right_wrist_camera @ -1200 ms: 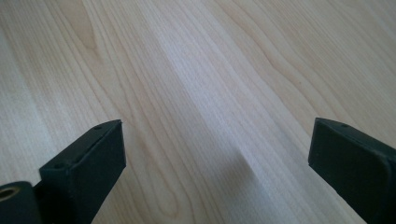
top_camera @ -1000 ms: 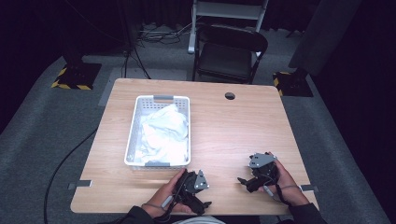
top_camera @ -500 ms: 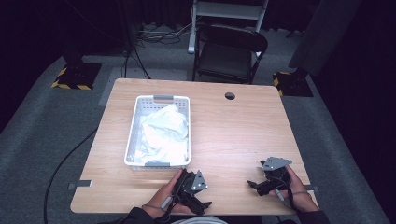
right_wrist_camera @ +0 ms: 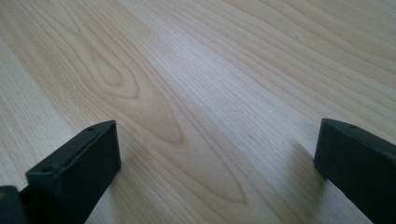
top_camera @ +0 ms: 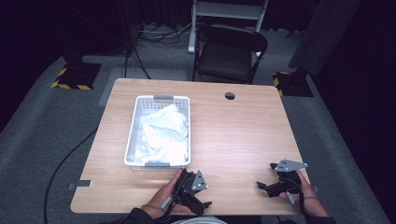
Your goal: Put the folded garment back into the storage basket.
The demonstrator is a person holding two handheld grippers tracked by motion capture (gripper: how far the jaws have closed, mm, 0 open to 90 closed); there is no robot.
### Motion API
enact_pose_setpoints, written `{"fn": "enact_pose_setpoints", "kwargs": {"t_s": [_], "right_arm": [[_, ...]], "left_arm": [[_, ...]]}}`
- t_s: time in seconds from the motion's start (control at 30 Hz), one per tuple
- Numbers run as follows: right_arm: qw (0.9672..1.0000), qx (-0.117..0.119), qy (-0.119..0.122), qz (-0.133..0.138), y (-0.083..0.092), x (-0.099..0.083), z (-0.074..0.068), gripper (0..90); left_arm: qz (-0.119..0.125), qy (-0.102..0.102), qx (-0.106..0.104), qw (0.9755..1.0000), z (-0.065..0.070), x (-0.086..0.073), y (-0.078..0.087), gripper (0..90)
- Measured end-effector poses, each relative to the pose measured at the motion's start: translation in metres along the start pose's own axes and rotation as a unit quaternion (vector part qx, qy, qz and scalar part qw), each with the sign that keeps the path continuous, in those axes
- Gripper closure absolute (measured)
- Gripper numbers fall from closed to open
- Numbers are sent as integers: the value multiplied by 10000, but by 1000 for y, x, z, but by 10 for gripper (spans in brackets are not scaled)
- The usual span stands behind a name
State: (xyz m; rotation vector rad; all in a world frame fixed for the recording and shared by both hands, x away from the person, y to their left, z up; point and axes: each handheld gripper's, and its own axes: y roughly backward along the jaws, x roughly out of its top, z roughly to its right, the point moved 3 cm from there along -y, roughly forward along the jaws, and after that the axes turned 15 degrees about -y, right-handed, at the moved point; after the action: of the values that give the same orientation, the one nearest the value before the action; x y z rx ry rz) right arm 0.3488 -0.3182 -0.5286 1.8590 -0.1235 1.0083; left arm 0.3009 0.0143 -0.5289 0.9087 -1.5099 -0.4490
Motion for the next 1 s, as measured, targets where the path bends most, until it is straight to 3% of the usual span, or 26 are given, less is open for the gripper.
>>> {"fn": "enact_pose_setpoints", "kwargs": {"t_s": [0.47,1.0], "right_arm": [[9995,-205,-223,58,12,-8,16,6],[9994,-235,-255,71,10,-6,17,5]], "left_arm": [[2,0,2,10000,0,0,0,6],[6,-3,4,10000,0,0,0,6]]}}
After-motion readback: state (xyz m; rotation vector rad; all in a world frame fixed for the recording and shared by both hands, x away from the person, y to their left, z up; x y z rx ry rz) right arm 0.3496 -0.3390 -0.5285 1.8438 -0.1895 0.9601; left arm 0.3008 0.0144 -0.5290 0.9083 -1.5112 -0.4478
